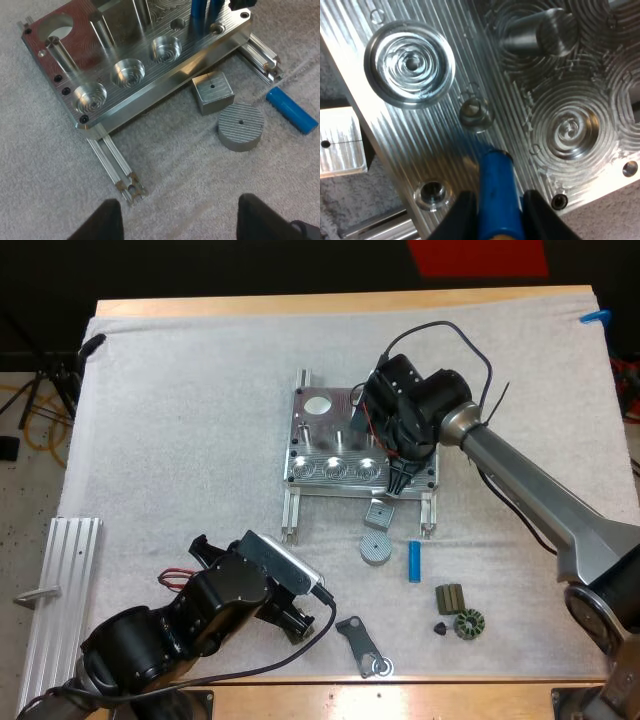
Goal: Load cells from right to left
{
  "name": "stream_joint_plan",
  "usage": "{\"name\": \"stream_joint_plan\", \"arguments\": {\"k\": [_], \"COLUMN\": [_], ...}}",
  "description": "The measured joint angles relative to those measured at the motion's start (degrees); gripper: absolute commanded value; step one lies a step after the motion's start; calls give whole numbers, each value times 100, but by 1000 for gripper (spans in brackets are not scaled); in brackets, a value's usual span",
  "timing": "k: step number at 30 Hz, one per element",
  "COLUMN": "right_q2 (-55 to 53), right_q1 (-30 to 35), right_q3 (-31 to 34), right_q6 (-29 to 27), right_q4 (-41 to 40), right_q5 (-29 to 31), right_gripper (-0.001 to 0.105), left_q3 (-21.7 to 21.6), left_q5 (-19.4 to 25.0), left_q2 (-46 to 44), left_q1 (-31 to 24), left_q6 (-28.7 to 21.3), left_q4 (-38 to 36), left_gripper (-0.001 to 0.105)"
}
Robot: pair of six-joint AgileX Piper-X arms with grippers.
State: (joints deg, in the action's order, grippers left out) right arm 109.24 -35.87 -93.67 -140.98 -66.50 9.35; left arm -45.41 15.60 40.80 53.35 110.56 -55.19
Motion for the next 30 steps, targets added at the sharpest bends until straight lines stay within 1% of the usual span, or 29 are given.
{"name": "stream_joint_plan", "arguments": {"k": [17,19,20,21,22,24,26,27,30], "right_q2": [66,66,66,66,66,66,121,137,139], "right_q1": [0,0,0,0,0,0,0,0,0], "right_q3": [-2,-2,-2,-2,-2,-2,10,21,33], "right_q6": [0,0,0,0,0,0,0,0,44], "right_q4": [20,20,20,20,20,47,104,138,263], "right_q5": [147,147,147,147,147,161,175,183,201], "right_gripper": [8,10,13,20,24,39,46,47,47], "left_q3": [0,0,0,0,0,0,0,0,0], "left_q5": [0,0,0,0,0,0,0,0,0], "left_q2": [0,0,0,0,0,0,0,0,0], "left_q1": [0,0,0,0,0,0,0,0,0], "left_q6": [0,0,0,0,0,0,0,0,0], "left_q4": [0,0,0,0,0,0,0,0,0], "left_gripper": [50,50,50,50,50,50,50,50,50]}}
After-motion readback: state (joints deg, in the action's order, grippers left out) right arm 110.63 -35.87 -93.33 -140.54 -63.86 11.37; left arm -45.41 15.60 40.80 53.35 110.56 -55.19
